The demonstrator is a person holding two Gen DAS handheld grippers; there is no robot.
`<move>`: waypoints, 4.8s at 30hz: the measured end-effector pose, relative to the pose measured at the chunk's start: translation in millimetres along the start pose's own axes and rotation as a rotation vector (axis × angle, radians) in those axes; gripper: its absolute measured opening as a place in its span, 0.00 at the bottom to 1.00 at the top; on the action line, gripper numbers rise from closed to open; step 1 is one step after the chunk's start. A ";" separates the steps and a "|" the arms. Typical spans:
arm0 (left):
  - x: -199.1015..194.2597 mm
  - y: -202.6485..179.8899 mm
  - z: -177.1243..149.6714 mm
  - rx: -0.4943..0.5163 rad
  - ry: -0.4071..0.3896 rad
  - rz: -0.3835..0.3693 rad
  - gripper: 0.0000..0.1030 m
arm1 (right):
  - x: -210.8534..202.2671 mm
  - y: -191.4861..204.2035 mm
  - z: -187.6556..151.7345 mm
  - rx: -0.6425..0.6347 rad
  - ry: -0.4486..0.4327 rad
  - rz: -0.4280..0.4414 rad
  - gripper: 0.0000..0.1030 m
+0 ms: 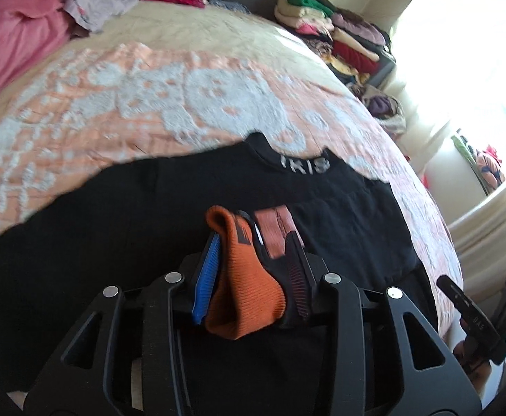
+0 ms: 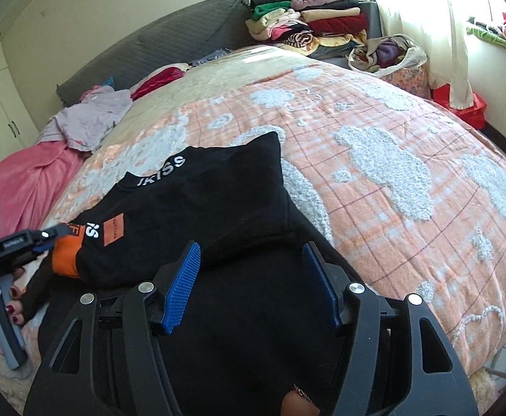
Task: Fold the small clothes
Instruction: 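Lay the cuff on the sweatshirt body and open the right tool, then move the left tool to the orange cuff of the other sleeve, then close the left tool on the orange cuff and lift it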
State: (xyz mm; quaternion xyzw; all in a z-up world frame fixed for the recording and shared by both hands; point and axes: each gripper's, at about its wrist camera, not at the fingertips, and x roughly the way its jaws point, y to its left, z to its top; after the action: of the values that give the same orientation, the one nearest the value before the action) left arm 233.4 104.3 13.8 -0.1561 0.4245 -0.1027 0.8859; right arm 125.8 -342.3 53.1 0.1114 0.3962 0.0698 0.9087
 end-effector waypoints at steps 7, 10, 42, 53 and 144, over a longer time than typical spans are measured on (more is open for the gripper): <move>-19.0 -21.9 1.1 0.076 -0.056 0.014 0.31 | 6.9 23.9 12.4 -0.063 -0.007 0.013 0.62; -4.5 -31.9 -5.2 0.093 -0.010 -0.024 0.31 | 11.9 39.6 21.3 -0.110 -0.006 0.025 0.63; 41.8 -34.4 -36.0 0.118 0.158 0.041 0.50 | 65.9 43.8 21.6 -0.041 0.145 0.036 0.81; 9.9 -32.0 -39.6 0.083 0.094 0.038 0.87 | 31.9 40.2 11.9 0.029 0.099 0.088 0.93; -150.4 203.6 -150.9 -0.693 -0.256 0.328 0.91 | -15.8 235.3 -48.6 -0.369 0.124 0.383 0.95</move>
State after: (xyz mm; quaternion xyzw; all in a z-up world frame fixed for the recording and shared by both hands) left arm 32.1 312.3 -41.2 -0.3874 0.3395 0.2097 0.8311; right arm 70.3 -111.4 92.8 0.0125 0.4034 0.3180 0.8579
